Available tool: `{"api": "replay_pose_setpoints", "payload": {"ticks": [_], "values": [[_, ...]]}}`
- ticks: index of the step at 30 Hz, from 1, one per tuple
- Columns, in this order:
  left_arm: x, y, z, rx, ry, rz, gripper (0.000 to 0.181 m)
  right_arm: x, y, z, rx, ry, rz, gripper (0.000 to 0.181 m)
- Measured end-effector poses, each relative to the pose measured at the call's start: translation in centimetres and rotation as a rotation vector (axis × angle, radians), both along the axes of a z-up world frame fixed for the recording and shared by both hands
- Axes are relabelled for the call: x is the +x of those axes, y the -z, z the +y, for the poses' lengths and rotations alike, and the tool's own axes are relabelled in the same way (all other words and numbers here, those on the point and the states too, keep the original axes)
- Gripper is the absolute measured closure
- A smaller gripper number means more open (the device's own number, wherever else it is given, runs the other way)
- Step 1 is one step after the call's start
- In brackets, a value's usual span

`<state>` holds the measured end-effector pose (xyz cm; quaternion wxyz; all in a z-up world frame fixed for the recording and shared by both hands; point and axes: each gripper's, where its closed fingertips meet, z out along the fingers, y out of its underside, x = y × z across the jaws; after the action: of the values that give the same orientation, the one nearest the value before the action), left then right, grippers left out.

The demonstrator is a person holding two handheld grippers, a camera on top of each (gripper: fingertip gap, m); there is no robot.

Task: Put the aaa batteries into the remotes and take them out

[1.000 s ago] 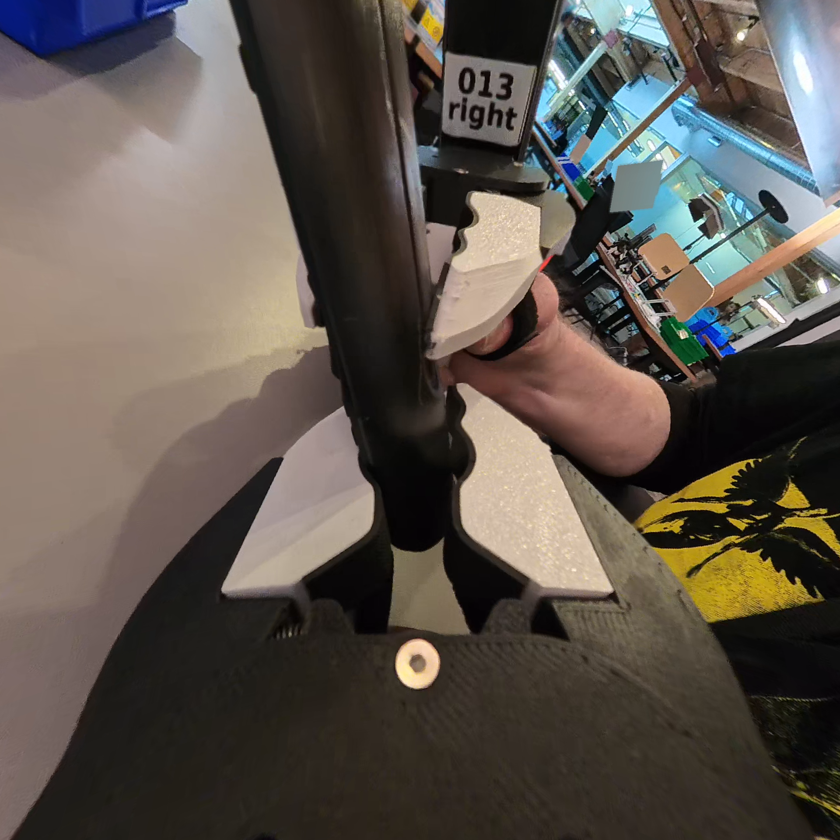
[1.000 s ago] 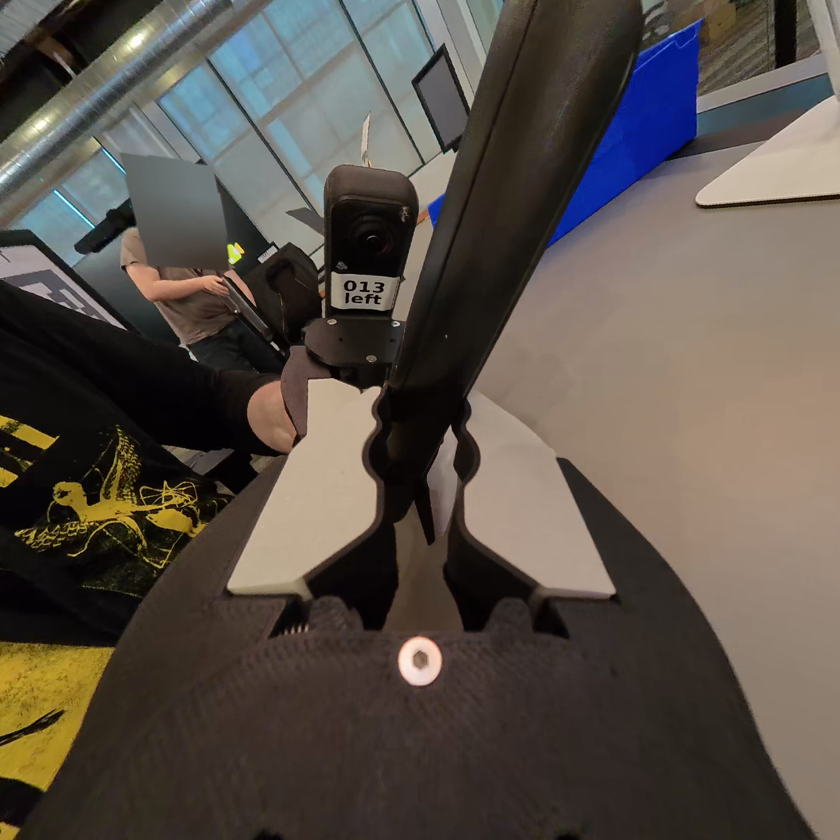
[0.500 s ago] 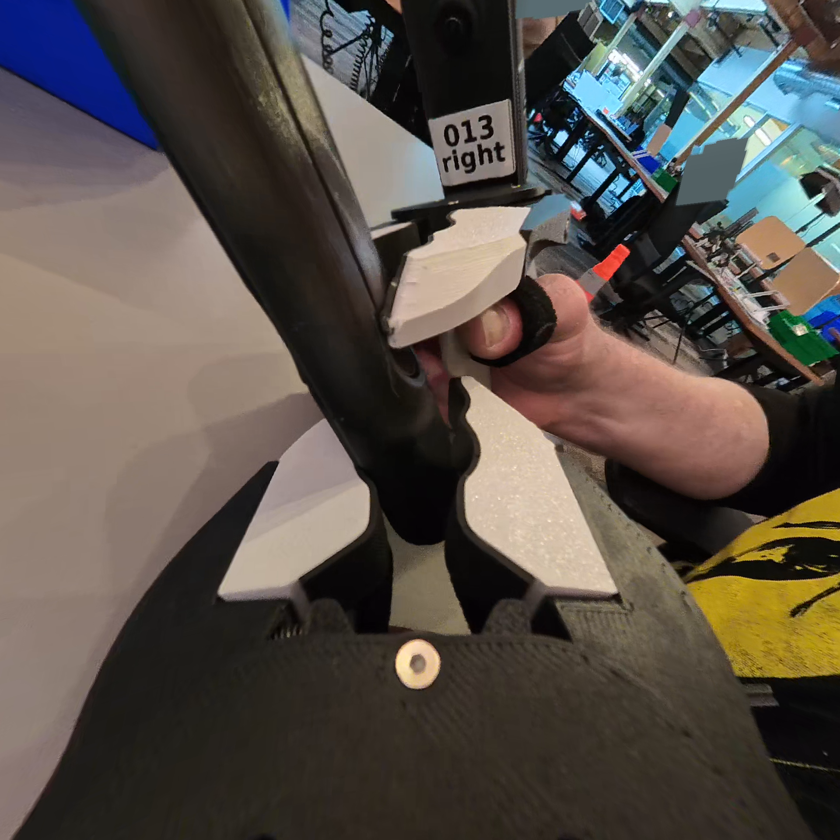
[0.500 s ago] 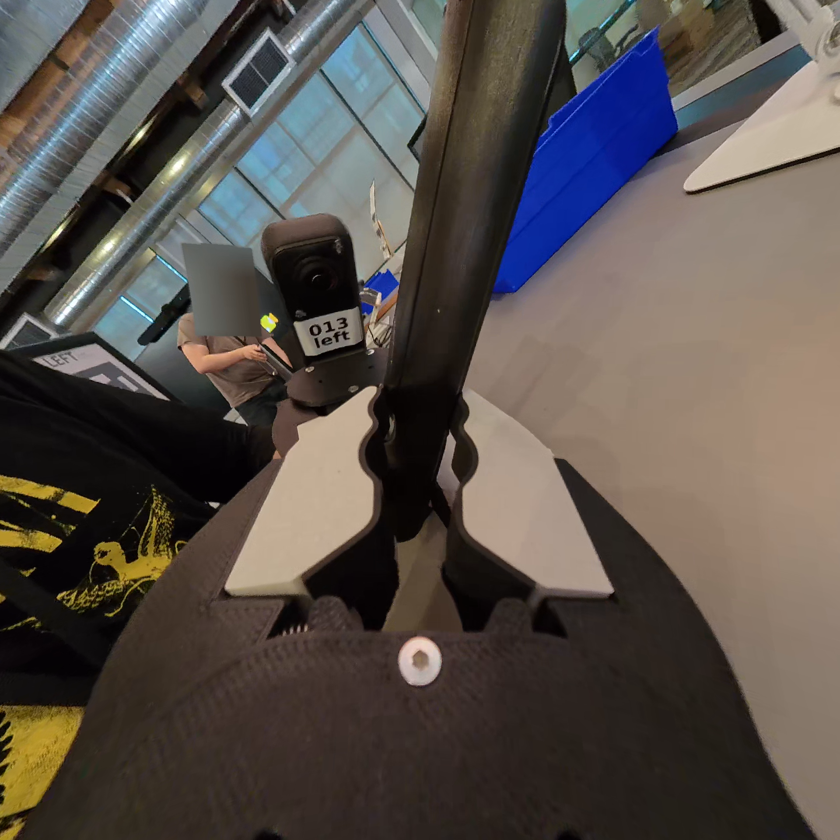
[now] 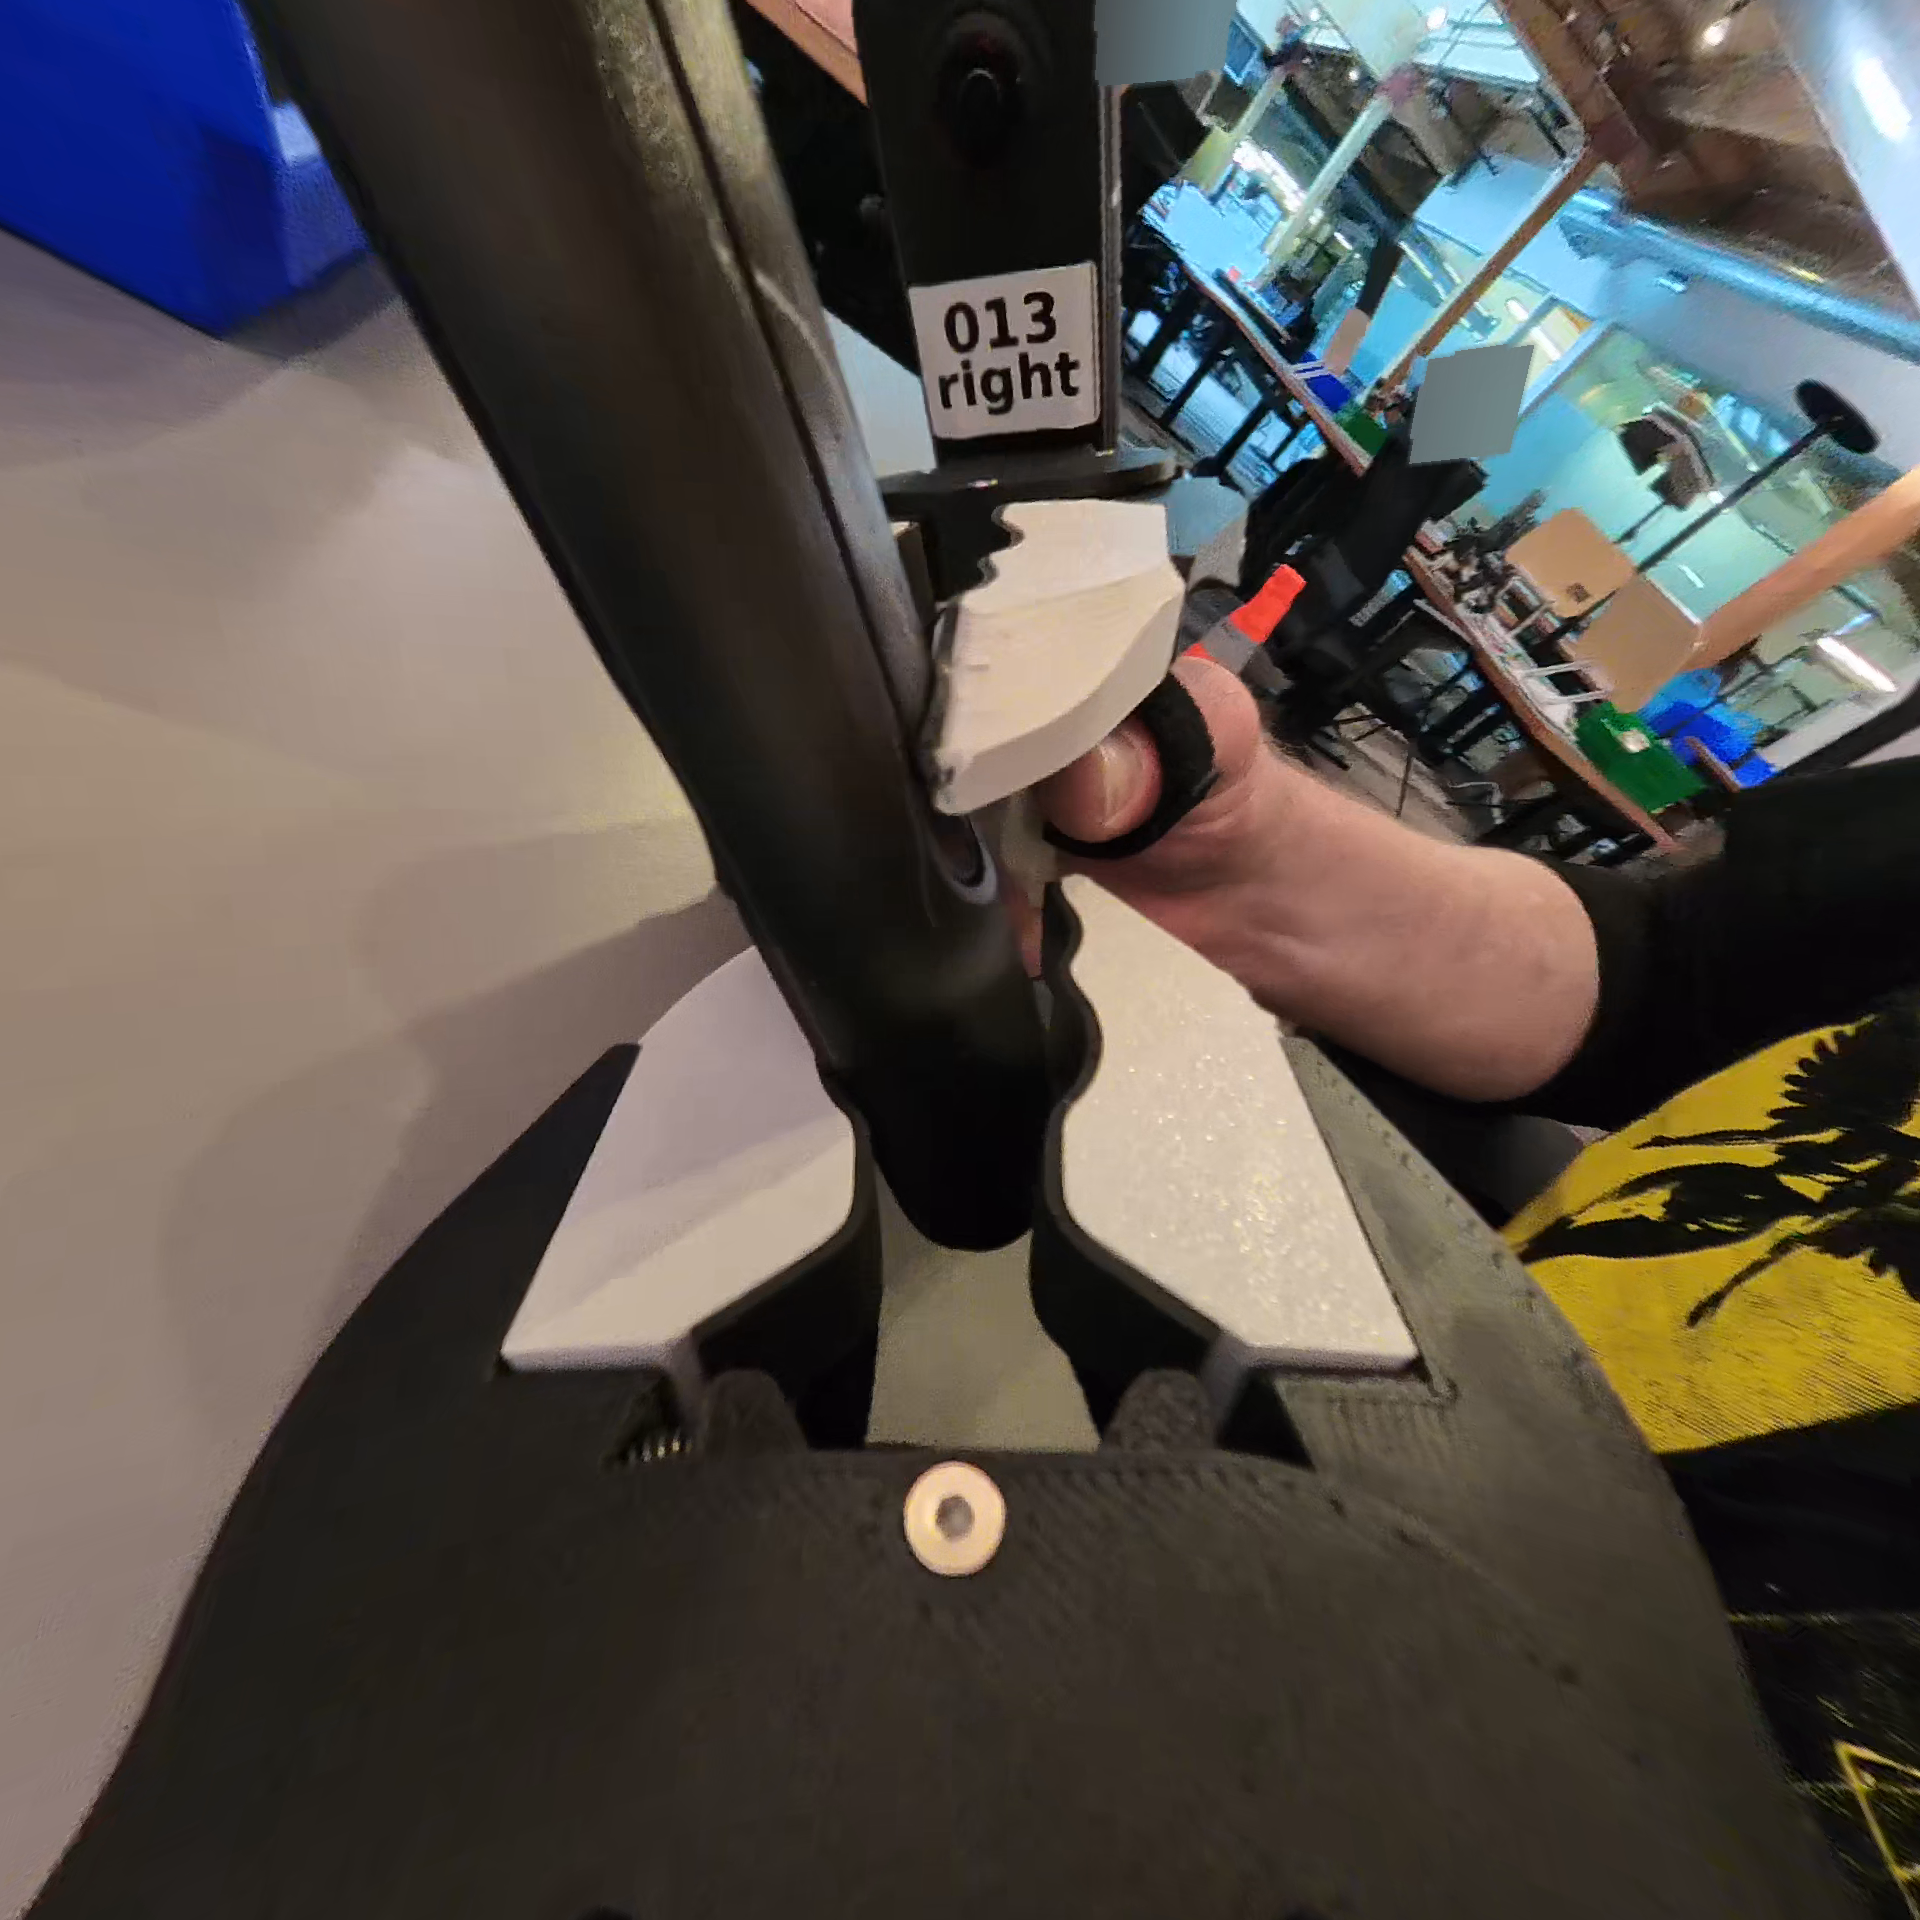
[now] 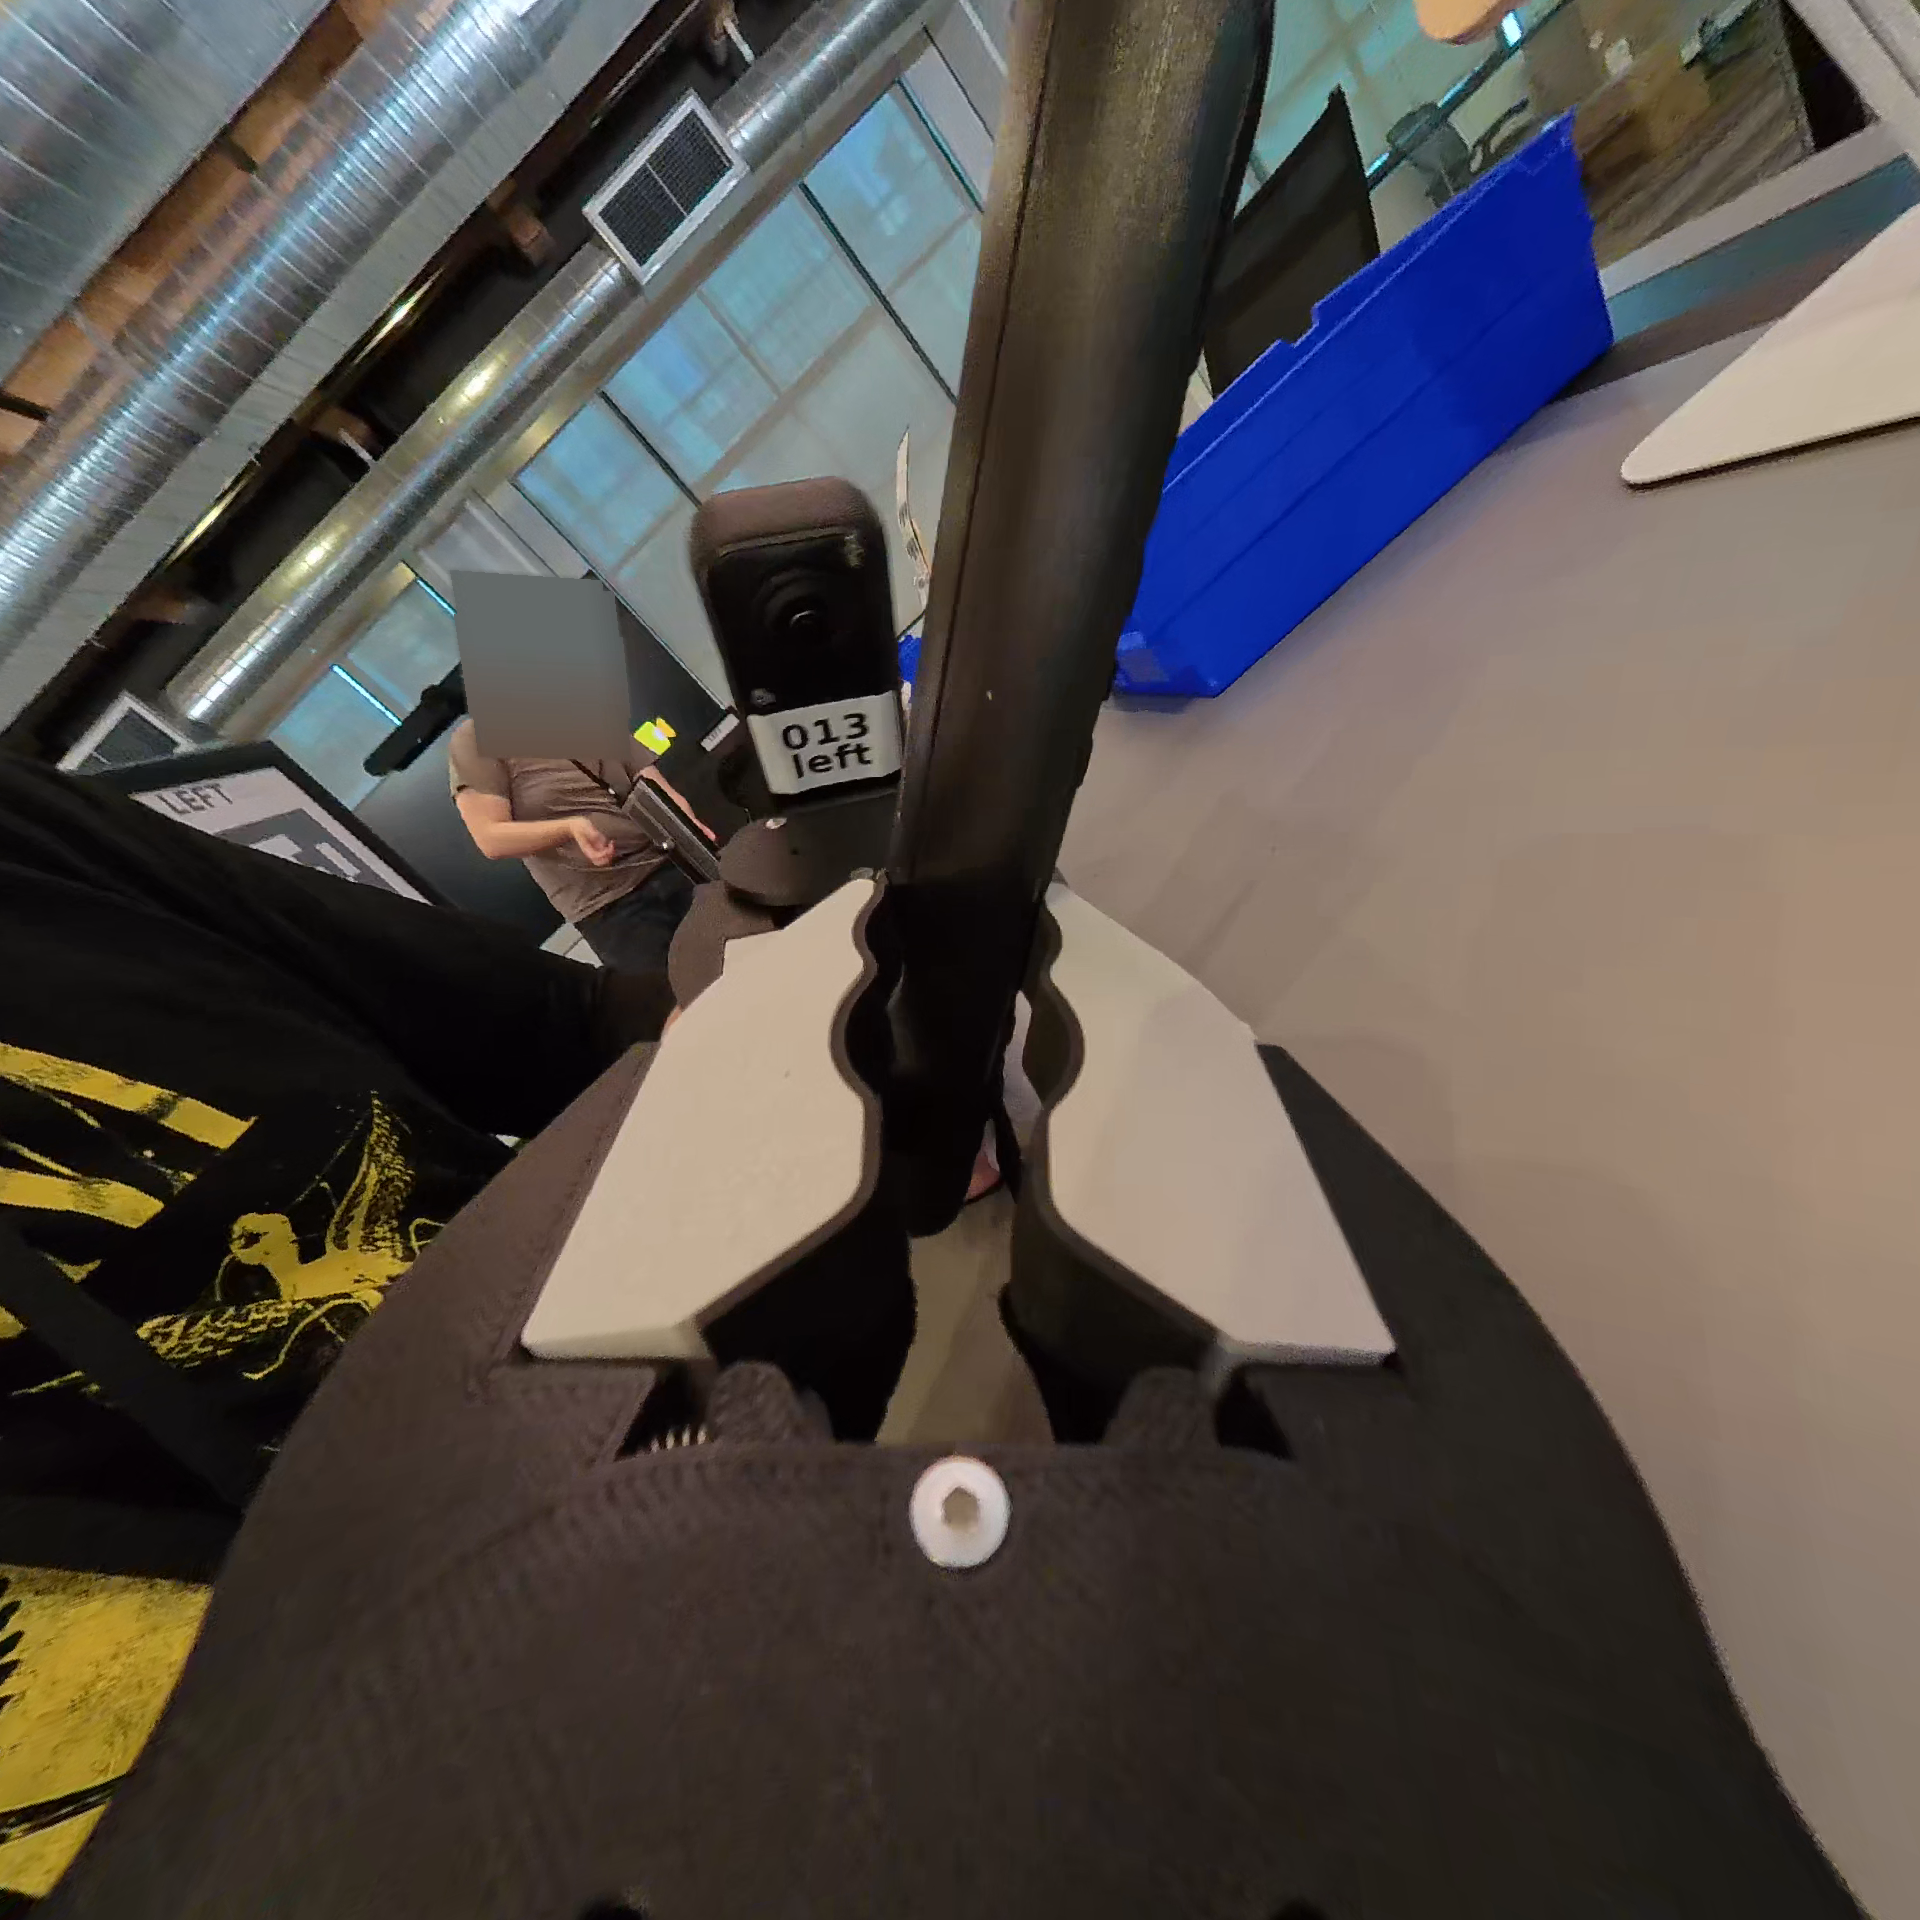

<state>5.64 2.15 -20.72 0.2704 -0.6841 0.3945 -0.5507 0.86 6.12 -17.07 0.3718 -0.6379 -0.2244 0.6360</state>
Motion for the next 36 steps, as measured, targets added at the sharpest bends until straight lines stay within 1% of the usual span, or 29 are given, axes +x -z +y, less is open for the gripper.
{"api": "replay_pose_setpoints", "payload": {"ticks": [6, 9, 10, 14, 18, 24, 26, 27, 28, 34, 36], "values": [[0.2, -0.3, -0.3, -0.07, 0.045, -0.032, 0.153, -0.1, -0.2, -0.4, 0.04, -0.028, -0.005, 0.16], [0.2, -0.5, -0.5, -0.123, 0.079, -0.051, 0.149, -0.4, -0.1, -0.7, 0.078, -0.038, -0.034, 0.16], [0.2, -0.5, -0.4, -0.12, 0.073, -0.05, 0.153, -0.4, -0.1, -0.7, 0.086, -0.03, -0.039, 0.16], [0.2, -0.3, -0.5, -0.11, 0.077, -0.029, 0.156, -0.4, -0.1, -0.9, 0.105, -0.025, -0.049, 0.16], [0.2, 0.3, -0.6, -0.1, 0.074, 0.013, 0.156, -0.1, 0.2, -0.8, 0.122, -0.026, -0.081, 0.159], [0.4, 1.1, -1.1, -0.125, 0.106, 0.071, 0.156, 0.8, 1.1, -0.5, 0.167, -0.045, -0.191, 0.151], [0.4, 1.5, -1.3, -0.158, 0.124, 0.094, 0.156, 1.1, 1.8, -0.2, 0.166, -0.075, -0.244, 0.139], [0.4, 1.6, -1.2, -0.165, 0.121, 0.103, 0.156, 1.1, 1.8, -0.4, 0.183, -0.108, -0.249, 0.142], [0.4, 1.7, -1.1, -0.173, 0.114, 0.104, 0.156, 1.0, 1.7, -0.6, 0.193, -0.137, -0.245, 0.153], [0.5, 1.8, -0.4, -0.158, 0.057, 0.115, 0.155, 1.0, 1.9, 0.1, 0.095, -0.128, -0.208, 0.156], [0.6, 1.9, -0.1, -0.126, 0.026, 0.122, 0.154, 0.9, 1.8, 0.2, 0.062, -0.129, -0.178, 0.156]]}}
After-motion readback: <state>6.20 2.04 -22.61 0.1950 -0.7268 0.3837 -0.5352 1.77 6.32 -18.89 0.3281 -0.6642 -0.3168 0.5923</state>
